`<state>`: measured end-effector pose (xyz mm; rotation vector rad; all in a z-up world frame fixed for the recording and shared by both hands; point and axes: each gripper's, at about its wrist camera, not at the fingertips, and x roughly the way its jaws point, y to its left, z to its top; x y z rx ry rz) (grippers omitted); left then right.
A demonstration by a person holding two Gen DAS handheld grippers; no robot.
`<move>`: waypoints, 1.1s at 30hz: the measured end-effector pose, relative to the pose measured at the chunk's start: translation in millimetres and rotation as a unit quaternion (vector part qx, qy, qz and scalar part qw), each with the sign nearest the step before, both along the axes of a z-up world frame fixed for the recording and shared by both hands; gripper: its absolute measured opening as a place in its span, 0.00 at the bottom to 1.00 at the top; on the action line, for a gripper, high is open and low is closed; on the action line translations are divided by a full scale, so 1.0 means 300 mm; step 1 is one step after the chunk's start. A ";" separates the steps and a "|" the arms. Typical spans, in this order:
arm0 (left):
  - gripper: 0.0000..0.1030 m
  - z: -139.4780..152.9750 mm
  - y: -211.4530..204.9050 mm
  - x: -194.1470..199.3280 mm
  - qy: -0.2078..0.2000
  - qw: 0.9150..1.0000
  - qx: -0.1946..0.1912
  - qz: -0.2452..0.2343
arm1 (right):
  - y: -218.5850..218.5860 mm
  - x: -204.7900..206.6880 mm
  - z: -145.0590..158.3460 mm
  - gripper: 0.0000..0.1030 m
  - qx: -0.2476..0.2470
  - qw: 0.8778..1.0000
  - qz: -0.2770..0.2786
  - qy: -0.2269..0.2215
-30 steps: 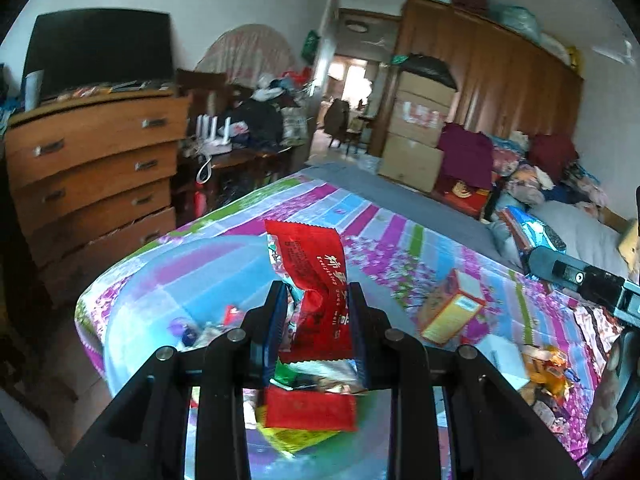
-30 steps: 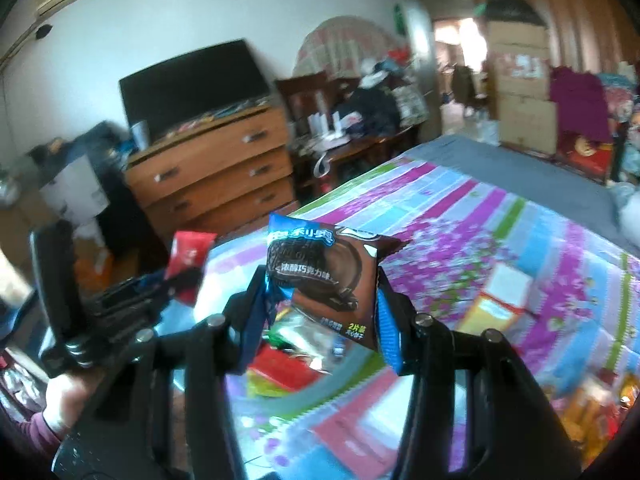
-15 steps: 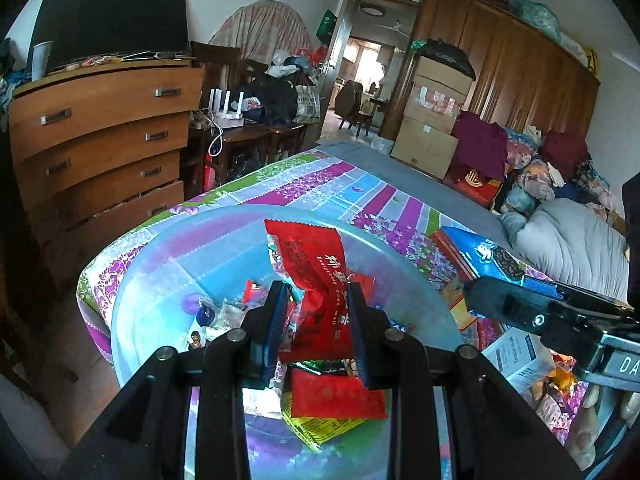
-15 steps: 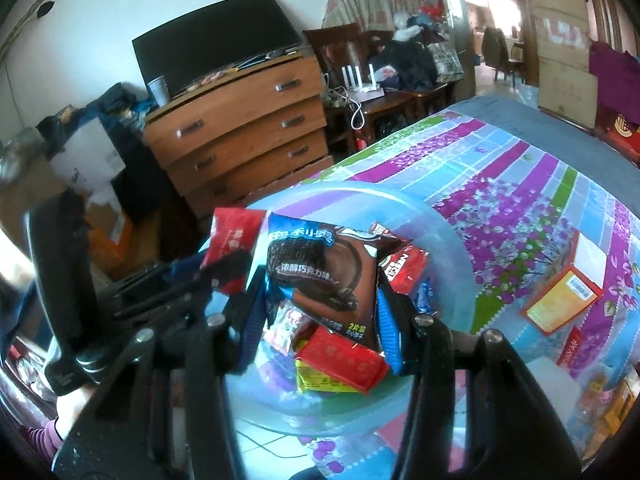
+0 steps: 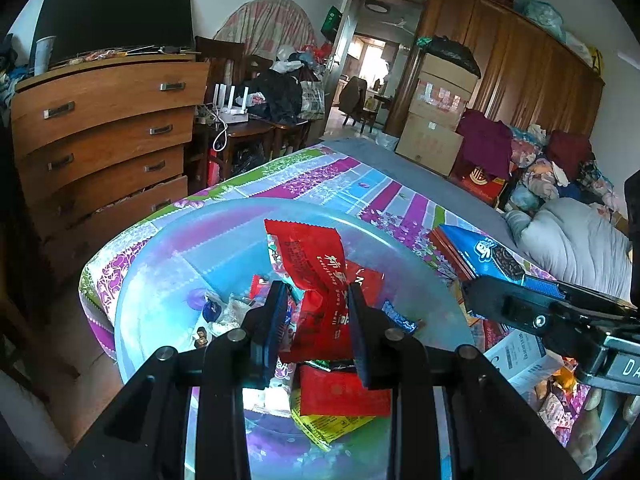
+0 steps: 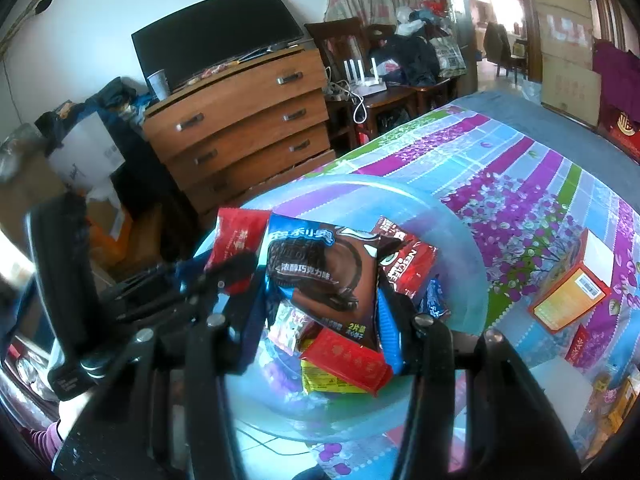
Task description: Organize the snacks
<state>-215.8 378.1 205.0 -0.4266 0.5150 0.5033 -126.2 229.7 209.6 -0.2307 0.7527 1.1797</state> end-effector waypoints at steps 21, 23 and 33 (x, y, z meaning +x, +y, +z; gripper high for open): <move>0.29 -0.020 0.010 -0.006 0.003 1.000 -0.002 0.002 | 0.006 0.009 -0.025 0.48 -0.004 1.000 -0.001 0.006; 0.29 -0.017 0.009 -0.006 0.003 1.000 -0.001 0.002 | 0.006 0.008 -0.026 0.48 -0.004 1.000 -0.001 0.006; 0.29 -0.028 0.016 -0.008 0.004 1.000 -0.003 0.004 | 0.008 0.007 -0.042 0.48 -0.006 1.000 -0.003 0.008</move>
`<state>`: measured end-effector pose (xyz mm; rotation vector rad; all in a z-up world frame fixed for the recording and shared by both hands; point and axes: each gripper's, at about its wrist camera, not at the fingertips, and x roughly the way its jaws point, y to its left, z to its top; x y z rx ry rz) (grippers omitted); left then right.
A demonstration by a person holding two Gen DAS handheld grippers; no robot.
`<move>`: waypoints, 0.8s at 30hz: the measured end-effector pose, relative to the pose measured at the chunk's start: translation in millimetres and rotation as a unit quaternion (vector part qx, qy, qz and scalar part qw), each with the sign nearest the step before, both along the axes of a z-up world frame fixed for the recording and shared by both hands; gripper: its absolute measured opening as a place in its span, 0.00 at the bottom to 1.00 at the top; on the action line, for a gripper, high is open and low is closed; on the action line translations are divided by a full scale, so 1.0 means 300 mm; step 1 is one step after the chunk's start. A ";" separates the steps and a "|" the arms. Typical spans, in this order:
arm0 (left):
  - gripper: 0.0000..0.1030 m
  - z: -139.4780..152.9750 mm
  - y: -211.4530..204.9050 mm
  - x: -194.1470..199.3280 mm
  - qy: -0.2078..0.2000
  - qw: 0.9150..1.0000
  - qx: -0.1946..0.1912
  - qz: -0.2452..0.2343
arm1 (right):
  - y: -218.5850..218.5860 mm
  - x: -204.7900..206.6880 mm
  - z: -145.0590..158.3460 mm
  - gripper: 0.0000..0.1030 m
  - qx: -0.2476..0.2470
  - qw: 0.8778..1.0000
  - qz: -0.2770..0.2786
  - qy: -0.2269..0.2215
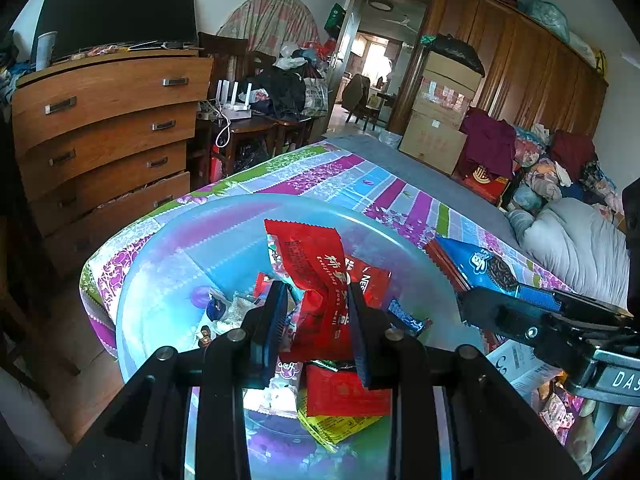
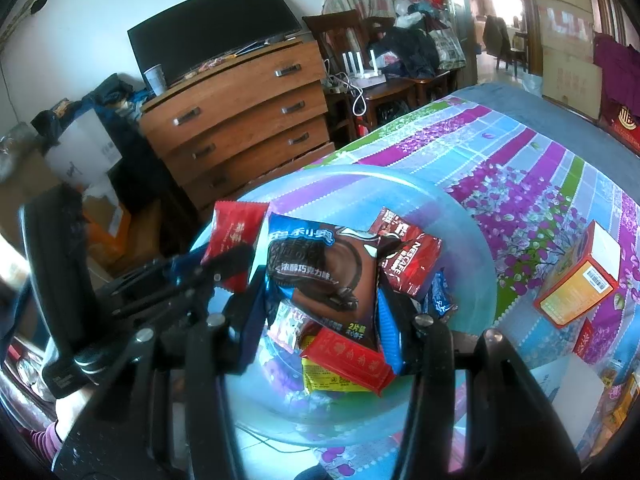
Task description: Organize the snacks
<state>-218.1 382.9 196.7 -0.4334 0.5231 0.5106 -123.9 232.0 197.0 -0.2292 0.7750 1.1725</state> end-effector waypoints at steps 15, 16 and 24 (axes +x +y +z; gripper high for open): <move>0.30 -0.001 0.005 -0.001 0.001 1.000 -0.001 0.000 | 0.003 0.002 -0.026 0.49 -0.006 1.000 0.001 0.006; 0.29 0.001 0.006 -0.001 0.000 1.000 -0.002 0.000 | 0.004 0.002 -0.026 0.49 -0.006 1.000 0.001 0.007; 0.29 -0.011 0.009 -0.007 0.000 1.000 -0.001 0.001 | 0.004 0.001 -0.031 0.49 -0.007 1.000 0.001 0.007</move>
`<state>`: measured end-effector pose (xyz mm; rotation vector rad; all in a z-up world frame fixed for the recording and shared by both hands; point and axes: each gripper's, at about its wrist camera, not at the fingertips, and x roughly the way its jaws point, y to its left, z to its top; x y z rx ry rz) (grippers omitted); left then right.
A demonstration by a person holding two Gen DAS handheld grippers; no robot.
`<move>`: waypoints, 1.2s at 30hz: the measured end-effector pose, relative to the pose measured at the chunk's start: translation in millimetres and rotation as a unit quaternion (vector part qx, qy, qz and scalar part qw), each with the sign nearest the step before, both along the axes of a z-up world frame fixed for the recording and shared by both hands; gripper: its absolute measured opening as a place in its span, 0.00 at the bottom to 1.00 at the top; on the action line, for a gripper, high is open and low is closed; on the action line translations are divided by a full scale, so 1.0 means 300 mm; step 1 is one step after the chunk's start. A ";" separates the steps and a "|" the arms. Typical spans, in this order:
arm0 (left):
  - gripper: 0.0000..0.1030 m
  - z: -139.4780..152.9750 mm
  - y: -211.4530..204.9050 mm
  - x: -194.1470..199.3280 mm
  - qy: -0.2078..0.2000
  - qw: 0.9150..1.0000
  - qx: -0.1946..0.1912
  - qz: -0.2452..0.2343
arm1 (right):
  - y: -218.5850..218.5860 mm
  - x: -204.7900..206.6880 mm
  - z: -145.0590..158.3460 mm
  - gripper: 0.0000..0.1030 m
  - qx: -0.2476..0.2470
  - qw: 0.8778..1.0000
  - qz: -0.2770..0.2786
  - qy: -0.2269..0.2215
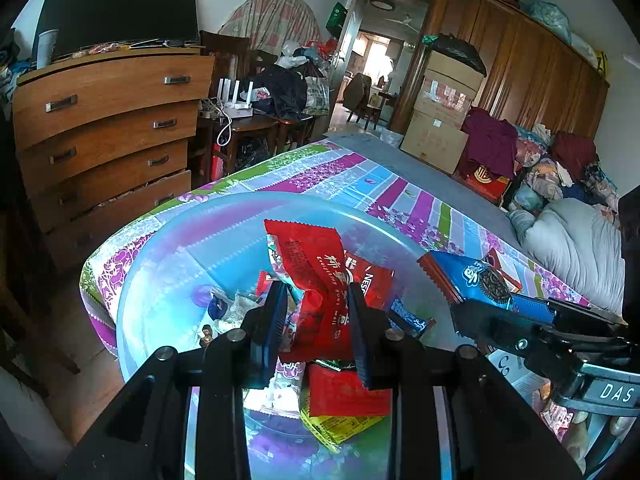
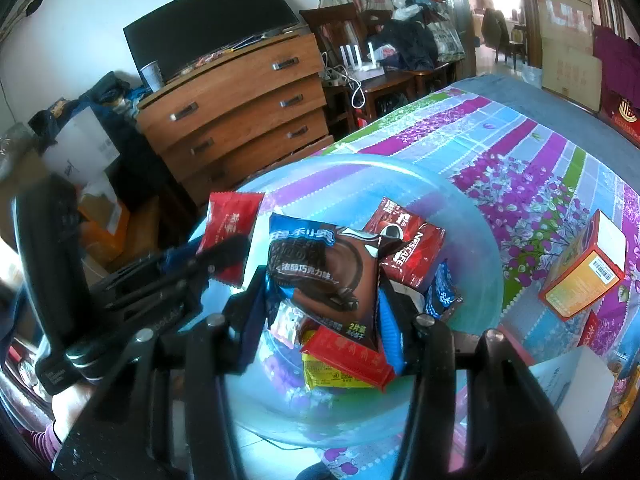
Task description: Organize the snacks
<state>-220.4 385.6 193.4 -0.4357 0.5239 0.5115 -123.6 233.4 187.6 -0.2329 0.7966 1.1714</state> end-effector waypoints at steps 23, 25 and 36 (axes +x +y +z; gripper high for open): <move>0.41 -0.002 -0.032 -0.003 0.011 1.000 0.004 0.015 | -0.075 -0.038 0.019 0.70 0.018 1.000 -0.005 -0.003; 0.41 0.008 -0.045 -0.009 0.009 1.000 0.006 0.013 | -0.117 -0.054 0.022 0.70 0.024 1.000 -0.008 -0.003; 0.42 0.125 -0.236 0.006 -0.018 0.998 0.032 -0.054 | -0.617 -0.142 -0.117 0.72 0.013 0.994 -0.108 -0.016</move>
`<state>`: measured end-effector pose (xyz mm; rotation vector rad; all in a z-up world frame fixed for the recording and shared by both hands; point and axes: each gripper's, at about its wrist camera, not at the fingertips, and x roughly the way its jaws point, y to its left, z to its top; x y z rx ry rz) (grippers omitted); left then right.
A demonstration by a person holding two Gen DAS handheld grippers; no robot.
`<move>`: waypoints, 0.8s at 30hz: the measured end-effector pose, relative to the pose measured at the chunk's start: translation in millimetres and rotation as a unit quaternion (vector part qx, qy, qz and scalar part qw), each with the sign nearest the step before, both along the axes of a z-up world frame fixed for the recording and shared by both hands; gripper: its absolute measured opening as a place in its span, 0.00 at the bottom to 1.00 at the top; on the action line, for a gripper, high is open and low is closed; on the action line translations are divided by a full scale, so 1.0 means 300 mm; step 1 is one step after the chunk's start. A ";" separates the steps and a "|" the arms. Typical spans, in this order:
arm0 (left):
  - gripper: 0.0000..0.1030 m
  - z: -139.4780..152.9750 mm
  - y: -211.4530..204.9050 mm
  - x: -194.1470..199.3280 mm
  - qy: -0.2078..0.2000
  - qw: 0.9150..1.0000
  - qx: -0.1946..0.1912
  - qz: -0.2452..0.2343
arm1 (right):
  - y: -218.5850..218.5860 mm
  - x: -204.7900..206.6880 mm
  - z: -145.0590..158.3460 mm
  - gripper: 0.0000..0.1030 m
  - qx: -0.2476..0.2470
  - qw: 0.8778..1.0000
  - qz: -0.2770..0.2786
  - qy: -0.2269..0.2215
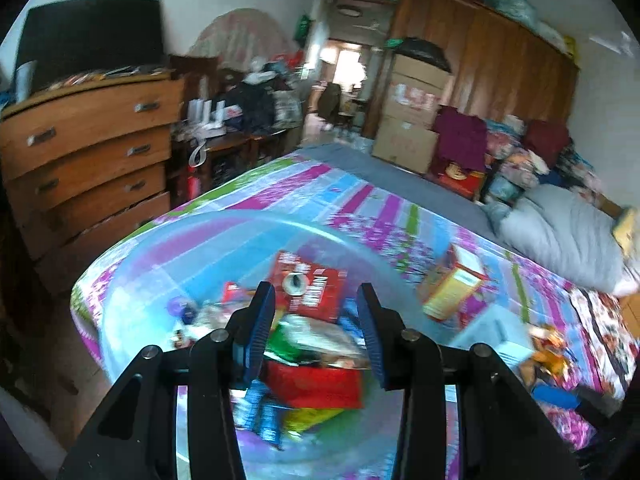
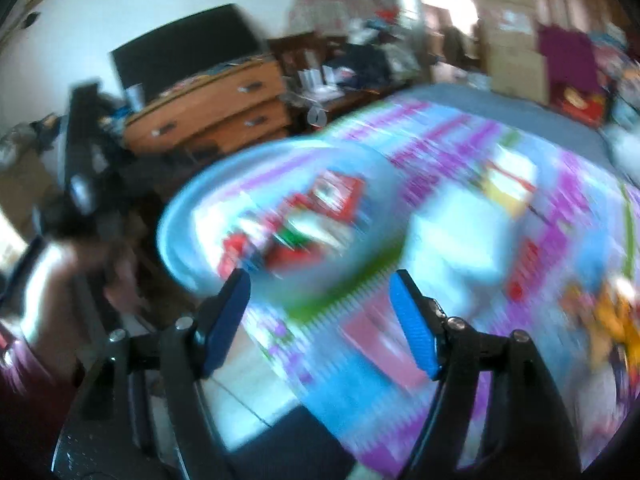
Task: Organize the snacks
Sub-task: 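Move both tools back over the snack pile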
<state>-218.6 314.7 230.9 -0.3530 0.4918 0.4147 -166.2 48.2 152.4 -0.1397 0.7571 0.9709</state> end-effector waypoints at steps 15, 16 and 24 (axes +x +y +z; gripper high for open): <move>0.42 -0.005 -0.724 0.169 0.020 0.959 0.028 -0.281 | -0.755 0.062 -0.355 0.72 -0.044 0.964 -0.235 0.115; 0.42 -0.023 -0.752 0.184 0.030 0.957 0.020 -0.287 | -0.788 0.084 -0.358 0.72 -0.038 0.962 -0.244 0.117; 0.42 -0.128 -0.917 0.266 0.092 0.944 0.022 -0.317 | -0.880 0.421 -0.380 0.71 -0.021 0.956 -0.273 0.104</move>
